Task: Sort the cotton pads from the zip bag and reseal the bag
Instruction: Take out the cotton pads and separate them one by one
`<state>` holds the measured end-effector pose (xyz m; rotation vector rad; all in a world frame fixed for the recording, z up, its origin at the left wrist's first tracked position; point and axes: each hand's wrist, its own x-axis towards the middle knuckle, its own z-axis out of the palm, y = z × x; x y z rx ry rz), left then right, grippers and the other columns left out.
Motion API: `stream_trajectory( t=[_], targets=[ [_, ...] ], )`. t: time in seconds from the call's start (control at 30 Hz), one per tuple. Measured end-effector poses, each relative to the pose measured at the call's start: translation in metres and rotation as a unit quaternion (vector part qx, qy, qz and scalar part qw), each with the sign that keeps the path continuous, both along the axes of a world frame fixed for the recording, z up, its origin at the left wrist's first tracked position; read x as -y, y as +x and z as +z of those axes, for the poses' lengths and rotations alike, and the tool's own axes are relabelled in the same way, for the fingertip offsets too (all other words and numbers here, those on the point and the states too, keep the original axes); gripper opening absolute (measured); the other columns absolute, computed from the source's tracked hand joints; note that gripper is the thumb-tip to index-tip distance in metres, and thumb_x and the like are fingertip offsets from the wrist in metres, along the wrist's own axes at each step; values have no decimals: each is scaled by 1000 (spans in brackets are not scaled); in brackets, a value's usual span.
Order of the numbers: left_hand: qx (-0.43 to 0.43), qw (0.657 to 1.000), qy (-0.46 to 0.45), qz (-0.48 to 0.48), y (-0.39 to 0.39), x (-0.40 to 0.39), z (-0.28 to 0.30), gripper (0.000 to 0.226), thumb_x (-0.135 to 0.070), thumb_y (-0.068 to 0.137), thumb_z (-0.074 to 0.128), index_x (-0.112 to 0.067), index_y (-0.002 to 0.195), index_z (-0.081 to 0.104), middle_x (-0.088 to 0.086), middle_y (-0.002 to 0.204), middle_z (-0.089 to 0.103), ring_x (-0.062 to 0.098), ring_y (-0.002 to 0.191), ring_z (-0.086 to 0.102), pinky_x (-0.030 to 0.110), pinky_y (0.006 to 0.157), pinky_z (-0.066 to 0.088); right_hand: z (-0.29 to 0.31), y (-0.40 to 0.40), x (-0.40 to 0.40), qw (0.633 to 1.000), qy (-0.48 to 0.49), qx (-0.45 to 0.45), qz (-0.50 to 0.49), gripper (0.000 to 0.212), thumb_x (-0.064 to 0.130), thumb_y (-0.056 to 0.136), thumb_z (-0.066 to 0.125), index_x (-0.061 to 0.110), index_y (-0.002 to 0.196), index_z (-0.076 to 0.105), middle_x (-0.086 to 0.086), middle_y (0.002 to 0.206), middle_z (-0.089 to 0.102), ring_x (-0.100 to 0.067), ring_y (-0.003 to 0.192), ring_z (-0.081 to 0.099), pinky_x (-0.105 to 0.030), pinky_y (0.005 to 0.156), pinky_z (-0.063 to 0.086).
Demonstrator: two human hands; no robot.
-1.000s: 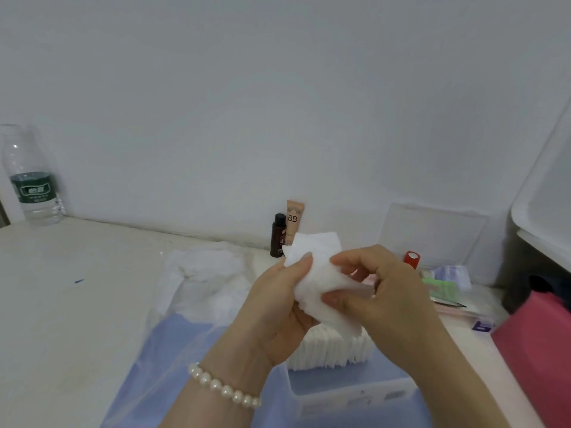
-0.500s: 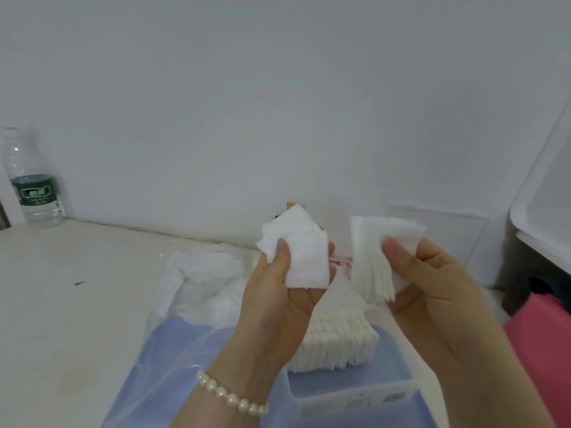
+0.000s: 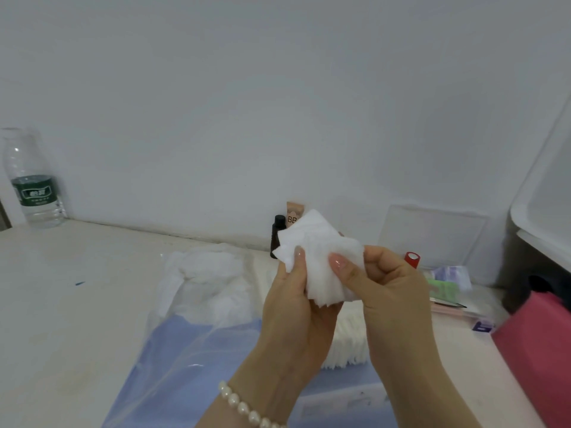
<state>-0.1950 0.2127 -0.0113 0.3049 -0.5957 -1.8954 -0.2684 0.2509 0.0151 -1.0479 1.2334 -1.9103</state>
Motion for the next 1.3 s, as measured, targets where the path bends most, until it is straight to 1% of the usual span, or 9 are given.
stream_trajectory(
  t=[0.37, 0.47, 0.67, 0.77, 0.87, 0.97, 1.03, 1.2, 1.3],
  targets=[
    [-7, 1000, -6, -30, 0, 0, -3, 49, -37, 95, 36, -5, 129, 53, 24, 123, 60, 35, 112, 61, 42, 91, 53, -12, 1, 6, 976, 34, -181, -118, 28, 21, 70, 77, 37, 87, 61, 1, 94, 63, -13, 83, 57, -20, 68, 48],
    [-6, 1000, -9, -18, 1, 0, -2, 52, -39, 91, 40, -9, 131, 51, 23, 127, 58, 34, 116, 58, 43, 95, 50, -12, 1, 7, 980, 45, -160, -106, 24, 25, 68, 78, 35, 84, 63, 1, 96, 64, -14, 86, 59, -27, 71, 48],
    [-2, 1000, -24, 9, 1, -2, 2, 52, -39, 88, 43, -9, 130, 52, 16, 111, 66, 24, 98, 66, 32, 76, 56, -14, 0, 6, 982, 39, -145, -112, 17, 24, 66, 83, 22, 71, 67, -2, 80, 68, -21, 80, 63, -32, 70, 51],
    [28, 999, -32, 33, 3, -3, 6, 49, -37, 89, 41, -6, 125, 54, 17, 114, 67, 28, 105, 65, 38, 88, 55, -9, 0, 5, 998, 30, -34, -51, 15, 21, 66, 75, 12, 76, 68, -3, 78, 71, -13, 74, 65, -20, 63, 51],
    [34, 998, -20, 50, 9, 1, 9, 36, -26, 94, 41, -5, 120, 56, 12, 112, 69, 23, 105, 66, 35, 90, 52, -6, -11, 8, 985, 33, 166, 37, 25, 22, 64, 67, 10, 86, 69, -1, 87, 74, -16, 86, 68, -28, 70, 52],
    [60, 997, 3, 42, 16, 7, 8, 26, -15, 93, 48, -2, 111, 60, 13, 105, 72, 24, 97, 69, 32, 82, 56, -2, -26, 10, 975, 4, 222, 22, 28, 20, 64, 67, 10, 90, 67, -4, 98, 72, -23, 99, 66, -40, 81, 56],
    [89, 996, -3, 27, 20, 10, 8, 21, -12, 91, 51, -1, 104, 64, 14, 100, 72, 23, 91, 71, 30, 74, 59, 2, -34, 6, 981, -26, 189, 43, 38, 22, 57, 74, 8, 91, 69, -7, 100, 72, -24, 97, 68, -45, 84, 55],
    [127, 991, -40, -2, 23, 11, 7, 30, -12, 73, 61, 1, 99, 67, 14, 93, 73, 19, 76, 71, 28, 65, 59, 9, -39, -8, 987, -12, 14, 158, 49, 34, 39, 90, 12, 81, 76, -11, 86, 74, -21, 78, 71, -23, 62, 56],
    [167, 982, -86, 0, 22, 10, 6, 34, -17, 63, 62, 0, 92, 72, 18, 91, 68, 24, 79, 63, 27, 64, 58, 10, -34, -9, 991, 3, -71, 113, 27, 25, 48, 80, 17, 73, 76, -6, 76, 74, -15, 69, 71, -19, 57, 53]
  ],
)
